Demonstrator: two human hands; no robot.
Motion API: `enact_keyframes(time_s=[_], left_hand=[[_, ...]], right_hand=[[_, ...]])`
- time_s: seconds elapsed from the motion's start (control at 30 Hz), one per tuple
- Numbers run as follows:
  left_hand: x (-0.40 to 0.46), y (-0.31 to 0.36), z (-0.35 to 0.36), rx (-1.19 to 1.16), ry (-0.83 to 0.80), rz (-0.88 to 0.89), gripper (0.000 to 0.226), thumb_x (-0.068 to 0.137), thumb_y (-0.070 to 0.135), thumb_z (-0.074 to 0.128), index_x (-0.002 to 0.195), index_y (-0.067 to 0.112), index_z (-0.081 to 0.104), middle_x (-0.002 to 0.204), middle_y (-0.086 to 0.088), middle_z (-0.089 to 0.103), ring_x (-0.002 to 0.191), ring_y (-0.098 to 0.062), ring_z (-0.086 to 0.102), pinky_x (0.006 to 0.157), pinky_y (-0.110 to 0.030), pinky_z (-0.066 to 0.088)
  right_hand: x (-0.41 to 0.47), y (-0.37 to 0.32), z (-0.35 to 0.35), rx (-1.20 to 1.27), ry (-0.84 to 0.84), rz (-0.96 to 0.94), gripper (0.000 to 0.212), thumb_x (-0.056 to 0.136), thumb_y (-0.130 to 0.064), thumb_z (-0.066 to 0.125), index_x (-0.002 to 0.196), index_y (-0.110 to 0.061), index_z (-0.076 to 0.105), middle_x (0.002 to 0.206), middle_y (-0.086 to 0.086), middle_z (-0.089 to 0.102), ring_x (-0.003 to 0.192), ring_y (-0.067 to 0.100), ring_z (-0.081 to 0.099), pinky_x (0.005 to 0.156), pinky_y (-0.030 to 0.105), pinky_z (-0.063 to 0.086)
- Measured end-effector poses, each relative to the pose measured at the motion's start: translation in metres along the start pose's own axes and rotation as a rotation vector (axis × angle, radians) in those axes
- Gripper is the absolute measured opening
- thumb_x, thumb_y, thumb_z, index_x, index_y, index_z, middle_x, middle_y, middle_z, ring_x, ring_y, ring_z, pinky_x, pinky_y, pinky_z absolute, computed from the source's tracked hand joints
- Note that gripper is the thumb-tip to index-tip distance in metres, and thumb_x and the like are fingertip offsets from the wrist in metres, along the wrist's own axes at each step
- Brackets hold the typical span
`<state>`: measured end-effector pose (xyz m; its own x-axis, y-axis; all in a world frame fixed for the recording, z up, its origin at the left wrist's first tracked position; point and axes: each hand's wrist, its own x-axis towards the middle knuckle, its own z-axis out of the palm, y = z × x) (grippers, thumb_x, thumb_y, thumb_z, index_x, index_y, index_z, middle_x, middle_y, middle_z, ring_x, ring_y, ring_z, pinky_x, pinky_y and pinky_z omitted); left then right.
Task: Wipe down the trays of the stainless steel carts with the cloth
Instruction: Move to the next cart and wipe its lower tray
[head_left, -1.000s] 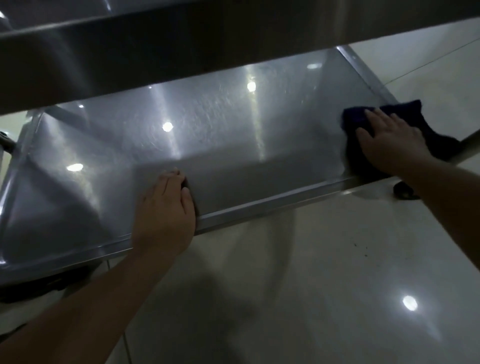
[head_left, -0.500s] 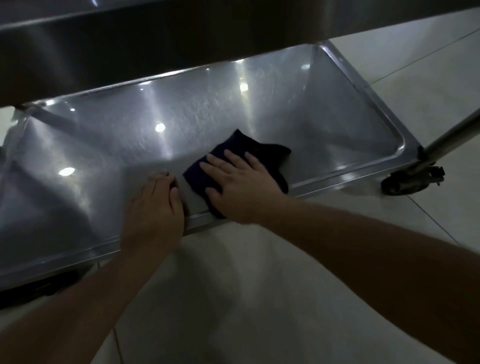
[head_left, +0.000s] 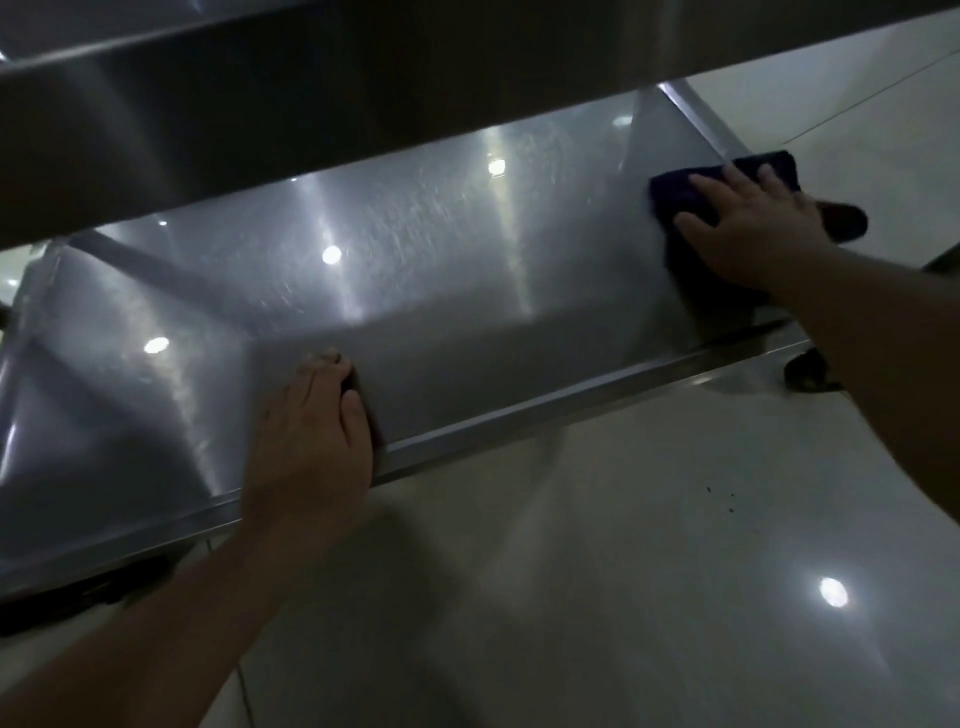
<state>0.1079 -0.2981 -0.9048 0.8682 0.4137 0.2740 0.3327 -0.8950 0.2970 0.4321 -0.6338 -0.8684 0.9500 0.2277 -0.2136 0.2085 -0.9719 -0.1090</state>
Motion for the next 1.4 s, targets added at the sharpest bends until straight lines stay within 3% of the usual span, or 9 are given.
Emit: enact_keyframes(time_s=[0.2, 0.4, 0.73, 0.87, 1.0, 1.13, 1.23, 1.33, 1.4], left_hand=[[0.001, -0.001, 0.006, 0.017, 0.04, 0.021, 0.042, 0.104, 0.025, 0.038, 0.132, 0.004, 0.061, 0.142, -0.016, 0.059, 0.134, -0.037, 0.052, 0.113, -0.049, 0.042], [0.001, -0.002, 0.009, 0.031, 0.046, 0.041, 0.042, 0.105, 0.025, 0.036, 0.13, 0.002, 0.061, 0.14, -0.018, 0.06, 0.132, -0.038, 0.053, 0.114, -0.048, 0.041], [0.003, -0.003, 0.009, 0.011, 0.006, -0.009, 0.046, 0.105, 0.028, 0.032, 0.131, 0.004, 0.063, 0.141, -0.016, 0.061, 0.131, -0.036, 0.055, 0.113, -0.047, 0.043], [0.005, -0.001, 0.008, 0.021, -0.028, -0.044, 0.046, 0.104, 0.03, 0.033, 0.131, 0.007, 0.063, 0.141, -0.012, 0.061, 0.13, -0.033, 0.055, 0.11, -0.044, 0.043], [0.006, 0.0, 0.003, 0.037, -0.105, -0.058, 0.052, 0.103, 0.036, 0.027, 0.129, 0.009, 0.062, 0.142, -0.013, 0.06, 0.13, -0.035, 0.055, 0.107, -0.045, 0.043], [0.013, 0.0, -0.007, 0.046, -0.253, -0.055, 0.063, 0.098, 0.041, 0.019, 0.135, 0.006, 0.057, 0.144, -0.017, 0.056, 0.132, -0.037, 0.051, 0.109, -0.045, 0.04], [0.019, -0.001, -0.024, 0.021, -0.38, -0.023, 0.064, 0.098, 0.04, 0.024, 0.144, 0.004, 0.05, 0.151, -0.019, 0.049, 0.139, -0.036, 0.045, 0.115, -0.044, 0.034], [0.01, -0.004, -0.041, 0.019, -0.413, 0.043, 0.06, 0.101, 0.038, 0.03, 0.147, 0.005, 0.049, 0.154, -0.017, 0.046, 0.142, -0.034, 0.042, 0.117, -0.04, 0.03], [-0.008, -0.005, -0.054, 0.048, -0.367, 0.082, 0.052, 0.096, 0.036, 0.042, 0.138, 0.008, 0.057, 0.142, -0.015, 0.056, 0.129, -0.036, 0.052, 0.107, -0.043, 0.041]], right_hand=[[-0.063, 0.027, 0.023, -0.028, 0.058, 0.08, 0.068, 0.101, -0.064, 0.02, 0.162, -0.035, 0.012, 0.172, 0.002, 0.012, 0.157, 0.032, 0.008, 0.123, 0.056, 0.012], [-0.131, -0.006, 0.05, 0.051, 0.261, 0.084, 0.067, 0.099, -0.062, 0.024, 0.156, -0.029, 0.037, 0.163, 0.003, 0.037, 0.149, 0.027, 0.033, 0.12, 0.051, 0.021], [-0.186, -0.153, 0.085, 0.012, 0.325, -0.662, 0.051, 0.104, -0.059, 0.04, 0.134, -0.026, 0.066, 0.14, -0.003, 0.064, 0.125, 0.02, 0.06, 0.105, 0.042, 0.041], [-0.179, -0.147, 0.082, -0.029, 0.364, -0.725, 0.049, 0.105, -0.057, 0.039, 0.124, -0.024, 0.07, 0.126, -0.004, 0.071, 0.109, 0.019, 0.064, 0.094, 0.039, 0.046], [-0.19, -0.148, 0.071, -0.015, 0.356, -0.695, 0.051, 0.104, -0.059, 0.034, 0.101, -0.026, 0.072, 0.09, -0.008, 0.071, 0.083, 0.018, 0.06, 0.077, 0.036, 0.045], [-0.195, -0.154, 0.033, 0.018, 0.232, -0.681, 0.054, 0.098, -0.065, 0.03, 0.078, -0.026, 0.062, 0.071, -0.008, 0.062, 0.068, 0.016, 0.058, 0.061, 0.031, 0.041], [-0.198, -0.158, 0.011, -0.052, 0.022, -0.639, 0.054, 0.096, -0.07, 0.032, 0.086, -0.027, 0.063, 0.072, -0.007, 0.062, 0.063, 0.015, 0.058, 0.052, 0.026, 0.038], [-0.209, -0.162, 0.004, -0.101, -0.137, -0.604, 0.054, 0.098, -0.069, 0.034, 0.104, -0.029, 0.07, 0.08, -0.006, 0.065, 0.069, 0.015, 0.061, 0.066, 0.031, 0.054], [-0.217, -0.167, 0.002, -0.116, -0.262, -0.554, 0.054, 0.1, -0.067, 0.035, 0.109, -0.029, 0.072, 0.089, 0.0, 0.07, 0.078, 0.019, 0.064, 0.075, 0.034, 0.055]])
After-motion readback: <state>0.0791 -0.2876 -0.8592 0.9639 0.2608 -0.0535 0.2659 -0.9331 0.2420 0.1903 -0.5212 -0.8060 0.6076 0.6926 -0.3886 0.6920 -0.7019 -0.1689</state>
